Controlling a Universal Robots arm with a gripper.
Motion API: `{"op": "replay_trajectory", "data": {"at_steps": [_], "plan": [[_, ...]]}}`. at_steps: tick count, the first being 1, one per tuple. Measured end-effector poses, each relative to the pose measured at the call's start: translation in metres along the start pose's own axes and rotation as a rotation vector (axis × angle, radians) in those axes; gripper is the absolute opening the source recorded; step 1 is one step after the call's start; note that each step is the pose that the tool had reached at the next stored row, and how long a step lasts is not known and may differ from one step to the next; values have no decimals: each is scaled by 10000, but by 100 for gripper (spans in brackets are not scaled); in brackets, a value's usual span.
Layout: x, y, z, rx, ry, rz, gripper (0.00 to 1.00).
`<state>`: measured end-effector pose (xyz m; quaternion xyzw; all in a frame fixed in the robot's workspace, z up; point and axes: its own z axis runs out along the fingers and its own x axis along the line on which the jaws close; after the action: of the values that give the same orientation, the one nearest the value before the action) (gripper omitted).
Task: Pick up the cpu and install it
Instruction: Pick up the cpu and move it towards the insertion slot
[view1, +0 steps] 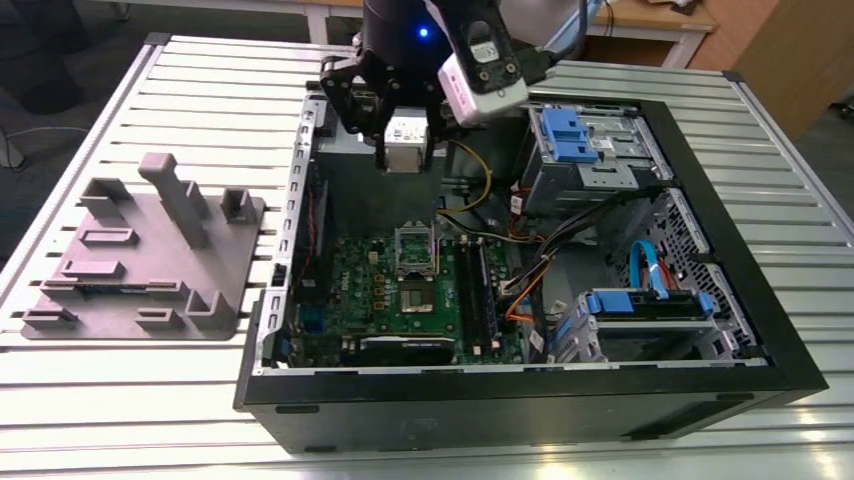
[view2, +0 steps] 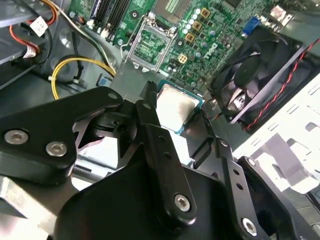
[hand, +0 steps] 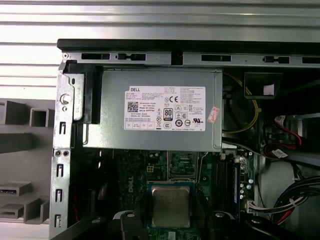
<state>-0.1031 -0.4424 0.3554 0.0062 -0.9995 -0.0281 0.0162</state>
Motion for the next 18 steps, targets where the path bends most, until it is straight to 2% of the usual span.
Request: {"op": "replay_trajectory", "data": {"at_steps": [10,18], "plan": [[-6,-133,91,-2,-1,0,47],[-31,-183,149,-1,-1,0,47]]}}
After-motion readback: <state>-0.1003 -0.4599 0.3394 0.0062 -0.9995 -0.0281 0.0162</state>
